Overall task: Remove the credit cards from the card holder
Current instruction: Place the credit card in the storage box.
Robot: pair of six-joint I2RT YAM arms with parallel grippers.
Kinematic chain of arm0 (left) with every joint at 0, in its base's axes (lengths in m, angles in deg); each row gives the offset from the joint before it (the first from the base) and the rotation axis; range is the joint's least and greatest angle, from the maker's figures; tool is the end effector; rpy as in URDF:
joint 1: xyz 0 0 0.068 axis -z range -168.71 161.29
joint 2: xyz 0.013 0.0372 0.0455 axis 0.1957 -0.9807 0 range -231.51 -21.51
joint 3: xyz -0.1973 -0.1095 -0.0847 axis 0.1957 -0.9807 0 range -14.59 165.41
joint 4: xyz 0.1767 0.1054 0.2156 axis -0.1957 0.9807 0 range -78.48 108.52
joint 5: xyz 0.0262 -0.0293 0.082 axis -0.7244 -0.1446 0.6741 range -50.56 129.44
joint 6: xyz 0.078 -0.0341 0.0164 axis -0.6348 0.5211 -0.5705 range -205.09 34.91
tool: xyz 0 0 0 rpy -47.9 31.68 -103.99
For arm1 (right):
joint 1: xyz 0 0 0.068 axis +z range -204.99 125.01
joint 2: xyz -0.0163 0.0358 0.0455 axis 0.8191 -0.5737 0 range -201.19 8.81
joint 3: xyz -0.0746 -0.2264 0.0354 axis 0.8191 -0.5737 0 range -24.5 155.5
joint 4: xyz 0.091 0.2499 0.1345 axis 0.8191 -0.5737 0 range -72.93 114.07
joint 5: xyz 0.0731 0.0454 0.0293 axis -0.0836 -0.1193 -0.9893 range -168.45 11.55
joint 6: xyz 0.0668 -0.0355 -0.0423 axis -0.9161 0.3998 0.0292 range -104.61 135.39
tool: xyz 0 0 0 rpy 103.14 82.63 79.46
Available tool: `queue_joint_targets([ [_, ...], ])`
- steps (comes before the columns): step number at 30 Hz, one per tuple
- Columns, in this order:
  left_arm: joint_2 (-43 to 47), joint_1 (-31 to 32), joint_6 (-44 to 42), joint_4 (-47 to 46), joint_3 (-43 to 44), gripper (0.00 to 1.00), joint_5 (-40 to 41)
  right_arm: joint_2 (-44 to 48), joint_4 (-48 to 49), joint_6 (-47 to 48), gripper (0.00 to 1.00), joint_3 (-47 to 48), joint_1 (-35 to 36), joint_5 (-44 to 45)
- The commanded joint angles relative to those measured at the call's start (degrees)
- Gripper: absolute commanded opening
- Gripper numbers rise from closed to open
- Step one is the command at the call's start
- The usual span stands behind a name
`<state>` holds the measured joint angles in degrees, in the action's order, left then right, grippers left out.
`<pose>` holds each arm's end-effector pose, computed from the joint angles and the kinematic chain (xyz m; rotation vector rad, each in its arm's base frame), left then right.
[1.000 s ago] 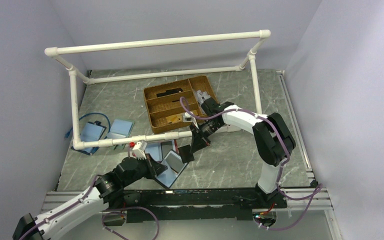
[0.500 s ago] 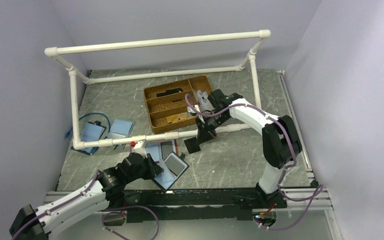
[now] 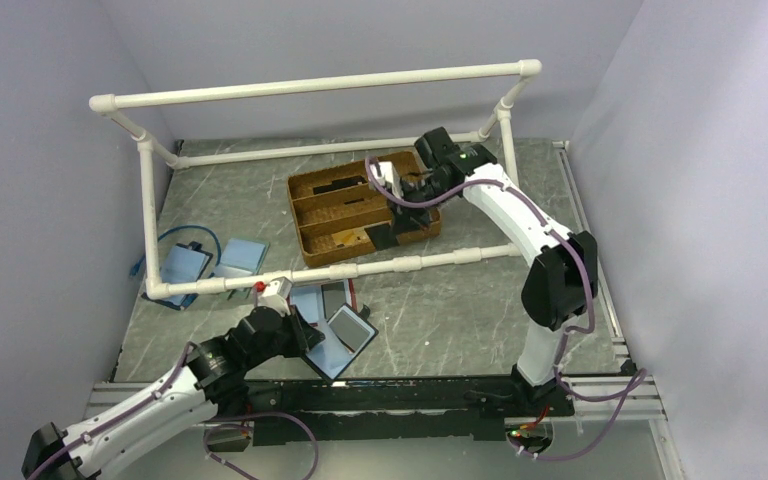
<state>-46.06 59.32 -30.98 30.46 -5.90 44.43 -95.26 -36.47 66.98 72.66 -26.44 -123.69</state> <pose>0.1539 -0.1611 0.1038 -0.1762 2.3199 -0.8823 0.3377 0.2458 0.2448 -1.7414 1.7523 0.9072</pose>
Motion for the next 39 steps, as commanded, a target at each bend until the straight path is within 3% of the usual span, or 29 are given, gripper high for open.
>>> queue_joint_targets([
  [1,1.87,-0.18,-0.33,0.31,-0.01,0.17,1.4,-4.66,-1.24,-0.54,0.0,11.01,-0.26,8.51],
  [8,2.17,-0.15,-0.83,1.01,0.23,0.18,1.69,-11.19,2.62,-4.2,0.0,22.48,-0.17,15.2],
  [30,-1.0,-0.15,-1.55,-0.82,0.74,0.19,1.94,-28.94,20.39,-7.34,0.0,38.05,2.54,32.09],
  [39,-0.19,-0.14,-1.55,-0.35,0.45,0.19,2.3,-33.2,25.22,-5.9,0.0,38.36,4.58,37.46],
])
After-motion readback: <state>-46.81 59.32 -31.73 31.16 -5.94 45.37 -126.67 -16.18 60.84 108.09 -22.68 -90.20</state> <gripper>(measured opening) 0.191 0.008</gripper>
